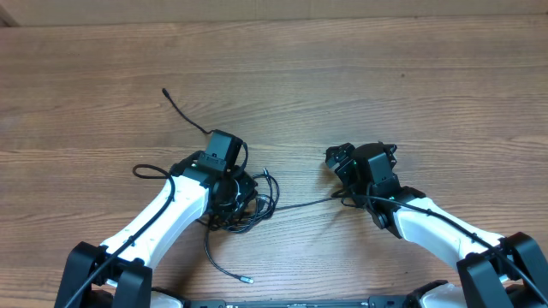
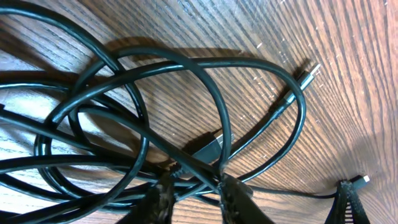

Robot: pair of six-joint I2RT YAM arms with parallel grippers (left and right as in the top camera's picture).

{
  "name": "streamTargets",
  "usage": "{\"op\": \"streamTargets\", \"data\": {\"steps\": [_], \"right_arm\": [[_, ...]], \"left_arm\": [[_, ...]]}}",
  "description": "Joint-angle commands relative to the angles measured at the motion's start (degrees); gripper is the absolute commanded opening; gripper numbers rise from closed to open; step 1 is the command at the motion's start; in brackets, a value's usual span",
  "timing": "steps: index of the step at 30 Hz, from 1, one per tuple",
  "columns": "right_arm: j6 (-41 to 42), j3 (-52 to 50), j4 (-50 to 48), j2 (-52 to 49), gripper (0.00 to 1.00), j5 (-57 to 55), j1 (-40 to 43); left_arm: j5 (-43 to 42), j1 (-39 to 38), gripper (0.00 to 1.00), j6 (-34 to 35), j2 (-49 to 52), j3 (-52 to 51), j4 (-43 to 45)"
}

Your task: Untangle cables

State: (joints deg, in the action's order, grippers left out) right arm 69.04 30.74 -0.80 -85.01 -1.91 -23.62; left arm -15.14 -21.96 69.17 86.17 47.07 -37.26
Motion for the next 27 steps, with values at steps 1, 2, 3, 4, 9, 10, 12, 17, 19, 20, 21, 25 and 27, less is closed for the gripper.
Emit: {"op": "streamTargets", "data": {"steps": [1, 2, 3, 4, 9, 10, 12, 17, 19, 20, 21, 25, 27], "right_arm": [[-0.13, -1.11, 1.36, -1.14, 0.98, -1.46, 0.5], [-0.13, -1.11, 1.36, -1.14, 0.98, -1.46, 0.5], [-0.13, -1.09, 1.36, -1.14, 0.98, -1.46, 0.5], [-0.13, -1.11, 1.36, -1.14, 0.98, -1.46, 0.5], [-0.13, -1.11, 1.36, -1.14, 0.98, -1.46, 0.5], [-0.13, -1.11, 1.36, -1.14, 0.98, -1.46, 0.5], [-0.13, -1.11, 1.36, -1.14, 0.98, -1.46, 0.5], [-0.13, -1.11, 1.36, -1.14, 0.98, -1.46, 0.5], [-0.13, -1.11, 1.36, -1.14, 0.98, -1.46, 0.5], [-0.13, -1.11, 1.36, -1.14, 0.98, -1.46, 0.5], [-0.13, -1.09, 1.36, -1.14, 0.98, -1.46, 0.5], [-0.13, -1.09, 1.36, -1.14, 0.98, -1.46, 0.5], [-0.13, -1.11, 1.36, -1.14, 0.98, -1.46, 0.5]], "left_arm": [[1.64, -1.22, 0.22, 1.46, 0.44, -0.11, -0.2], [1.66, -1.55, 0.21, 1.68, 0.44, -0.11, -0.17], [1.81, -1.95, 0.2, 1.99, 0.44, -0.11, -0.13], [2.14, -2.27, 0.21, 2.29, 0.44, -0.11, -0.15], [4.63, -4.0, 0.23, 3.3, 0.46, -0.11, -0.17], [4.98, -4.37, 0.23, 3.3, 0.5, -0.11, -0.15], [5.2, -4.76, 0.23, 3.3, 0.7, -0.11, -0.11], [5.55, -5.09, 0.23, 3.28, 0.74, -0.11, -0.13], [6.16, -5.11, 0.24, 3.28, 0.76, -0.11, -0.2], [6.38, -5.14, 0.24, 3.26, 0.79, -0.11, -0.2], [6.64, -5.14, 0.24, 3.26, 0.87, -0.11, -0.2], [6.73, -5.14, 0.28, 3.28, 1.88, -0.11, 0.04], [6.54, -5.14, 0.3, 3.28, 2.84, -0.11, 0.2]]}}
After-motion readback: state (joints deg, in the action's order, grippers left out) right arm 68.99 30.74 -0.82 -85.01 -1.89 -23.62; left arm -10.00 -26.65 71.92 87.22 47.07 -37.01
